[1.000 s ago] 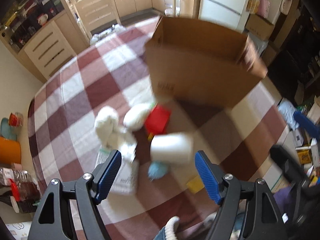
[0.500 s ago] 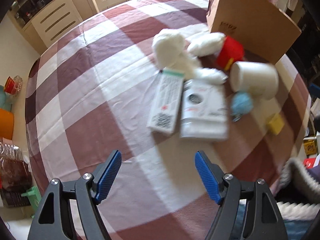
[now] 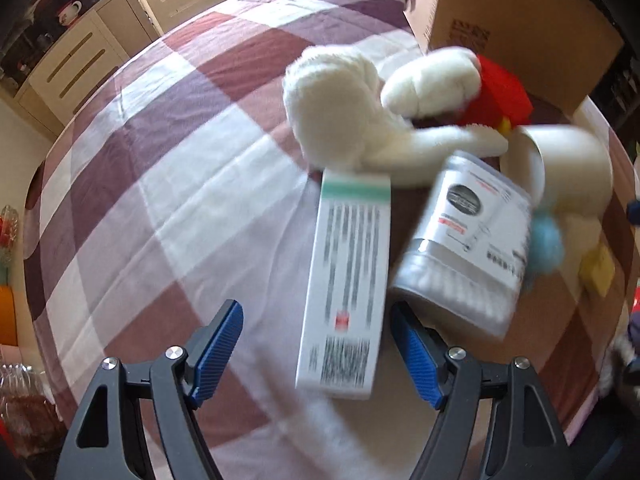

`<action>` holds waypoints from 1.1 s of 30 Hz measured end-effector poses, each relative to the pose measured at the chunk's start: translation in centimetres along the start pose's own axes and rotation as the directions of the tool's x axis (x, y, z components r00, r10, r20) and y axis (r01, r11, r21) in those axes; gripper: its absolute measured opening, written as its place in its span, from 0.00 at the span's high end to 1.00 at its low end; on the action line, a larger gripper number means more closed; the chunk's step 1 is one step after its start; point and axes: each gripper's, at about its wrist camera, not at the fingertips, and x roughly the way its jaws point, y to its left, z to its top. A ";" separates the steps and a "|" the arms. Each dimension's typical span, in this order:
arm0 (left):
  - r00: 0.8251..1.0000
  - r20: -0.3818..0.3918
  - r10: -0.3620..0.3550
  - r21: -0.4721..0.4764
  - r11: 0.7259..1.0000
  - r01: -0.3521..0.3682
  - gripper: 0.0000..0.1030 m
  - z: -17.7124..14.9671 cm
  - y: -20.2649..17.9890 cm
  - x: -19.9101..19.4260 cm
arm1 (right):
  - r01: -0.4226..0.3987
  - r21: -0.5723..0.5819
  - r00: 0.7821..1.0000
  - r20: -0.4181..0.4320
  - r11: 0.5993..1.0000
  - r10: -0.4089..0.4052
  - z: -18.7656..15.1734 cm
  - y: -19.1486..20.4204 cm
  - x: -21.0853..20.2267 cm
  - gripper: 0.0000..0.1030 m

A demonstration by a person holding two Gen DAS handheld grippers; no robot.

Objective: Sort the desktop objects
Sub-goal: 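Grasp the white-and-green medicine box with the left tool while the right tool grasps the white plush bunny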

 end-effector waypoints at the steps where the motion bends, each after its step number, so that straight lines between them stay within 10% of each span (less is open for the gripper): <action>1: 1.000 0.012 -0.003 -0.004 1.000 0.003 0.24 0.4 0.0 0.1 | 0.006 0.010 1.000 -0.005 1.000 -0.006 0.1 -0.4 0.1 0.08; 5: 0.997 0.056 -0.053 -0.037 0.998 0.055 0.70 1.0 0.2 0.0 | 0.025 0.036 1.000 -0.011 0.999 -0.024 0.5 -1.3 0.3 0.08; 19: 0.997 0.038 0.064 -0.384 0.922 -0.045 0.70 -4.3 4.8 -1.2 | 0.086 -0.009 0.991 0.108 0.996 -0.085 7.1 -2.4 0.5 0.08; 33: 0.997 0.045 0.066 -0.438 0.898 -0.040 0.67 -4.3 4.6 -1.2 | 0.123 -0.233 0.992 0.025 0.965 -0.121 12.6 4.1 13.1 0.19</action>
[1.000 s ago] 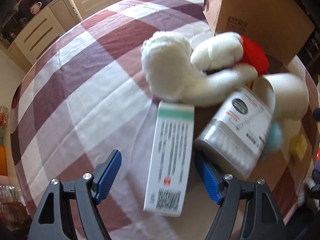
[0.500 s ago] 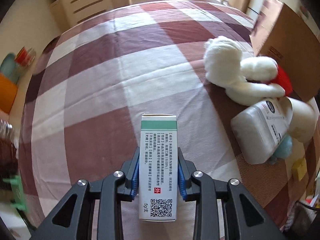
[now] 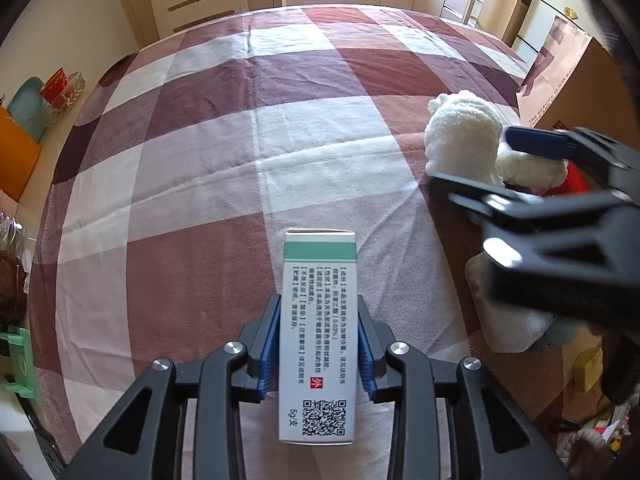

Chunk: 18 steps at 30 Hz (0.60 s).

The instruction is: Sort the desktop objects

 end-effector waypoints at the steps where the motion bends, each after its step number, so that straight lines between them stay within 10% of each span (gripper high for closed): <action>1: 1.000 -0.001 0.000 -0.001 1.000 0.000 0.67 0.0 0.0 0.0 | -0.002 0.003 1.000 -0.014 1.000 0.002 0.2 -0.2 0.7 0.34; 4: 1.000 -0.008 -0.003 -0.002 1.000 0.003 0.68 0.1 0.0 0.1 | -0.042 0.054 0.998 -0.034 0.998 0.044 0.5 -1.4 1.9 0.54; 11: 1.000 -0.027 0.008 0.002 1.000 -0.008 0.70 -0.8 0.6 -0.6 | -0.210 0.175 0.974 0.122 0.962 0.191 -1.6 -5.6 -8.3 0.59; 18: 1.000 -0.014 0.015 0.013 1.000 -0.015 0.68 -1.7 0.9 -0.7 | 0.066 0.350 0.998 -0.026 0.934 -0.061 -13.3 -14.4 -14.8 0.58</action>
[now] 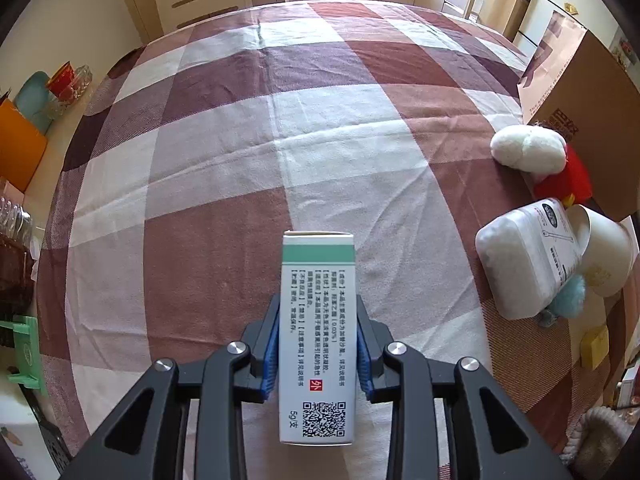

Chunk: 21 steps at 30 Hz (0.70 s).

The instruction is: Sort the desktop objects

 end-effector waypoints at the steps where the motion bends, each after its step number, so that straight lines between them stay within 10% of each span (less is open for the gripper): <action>1: 1.000 0.002 0.006 0.006 1.000 -0.006 0.66 0.0 -0.1 0.0 | 0.029 0.034 0.999 -0.038 0.999 -0.027 -1.4 -1.7 0.8 0.58; 3: 0.999 0.004 0.034 0.027 0.999 -0.034 0.49 0.3 -0.3 0.2 | 0.037 0.064 0.998 -0.062 0.997 -0.033 -3.8 -3.7 2.5 0.56; 9: 1.000 -0.030 -0.006 -0.024 1.000 0.005 0.38 0.4 1.0 0.5 | 0.044 0.106 0.997 -0.070 0.993 -0.037 -6.3 -4.0 5.5 0.21; 14: 1.000 -0.017 0.003 -0.046 0.999 -0.003 0.30 -0.1 1.0 0.6 | 0.098 0.073 0.995 -0.030 0.993 -0.096 -7.0 -3.3 5.4 0.13; 16: 1.000 -0.016 -0.003 -0.040 0.999 0.002 0.36 -0.3 0.7 0.4 | 0.105 0.090 0.993 -0.058 0.990 -0.100 -7.3 -3.5 6.3 0.24; 18: 1.000 -0.015 -0.019 -0.015 1.000 0.019 0.71 -0.5 0.0 -0.2 | 0.107 0.079 0.994 -0.038 0.991 -0.104 -7.8 -3.6 6.3 0.53; 21: 0.999 -0.009 -0.042 -0.014 0.999 0.042 0.71 -0.6 -1.0 -1.6 | 0.028 0.083 0.998 -0.062 0.996 -0.023 -7.6 -3.5 5.7 0.71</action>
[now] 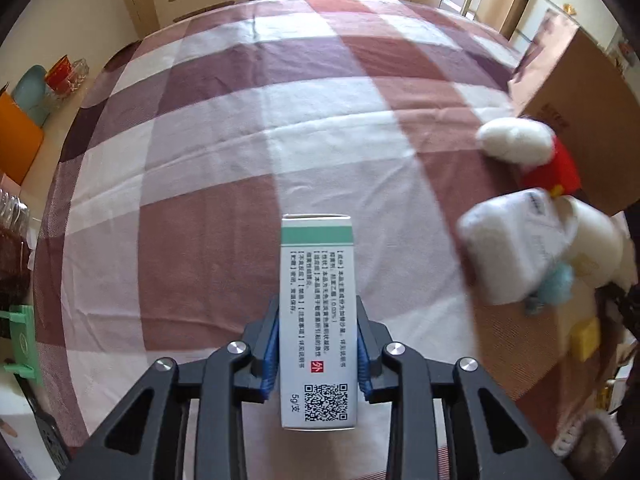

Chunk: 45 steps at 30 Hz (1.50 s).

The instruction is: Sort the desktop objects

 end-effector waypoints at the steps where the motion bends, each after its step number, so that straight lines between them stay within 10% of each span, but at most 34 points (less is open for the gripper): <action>1: 1.000 0.007 -0.002 0.003 1.000 0.002 0.71 0.1 -0.6 -0.7 | -0.034 0.011 0.999 -0.004 0.999 0.034 0.1 -0.1 -0.4 0.72; 11: 0.989 0.148 0.028 0.100 0.994 -0.043 0.71 6.0 -10.8 -12.0 | -0.185 0.050 0.972 0.155 0.981 0.175 4.4 -1.8 -12.9 0.72; 18: 0.953 0.300 -0.047 0.115 0.993 0.013 0.70 12.3 -17.7 -19.8 | -0.143 0.003 0.914 0.383 0.990 0.131 10.2 -3.7 -21.8 0.71; 26: 0.948 0.295 -0.120 0.203 0.977 0.060 0.70 17.4 -24.6 -21.9 | -0.120 0.028 0.863 0.497 0.992 0.091 13.8 -4.4 -25.0 0.71; 45: 0.981 0.162 -0.108 0.300 0.952 0.055 0.70 20.9 -29.6 -16.1 | -0.047 0.104 0.898 0.440 0.993 -0.003 17.6 -4.8 -20.2 0.71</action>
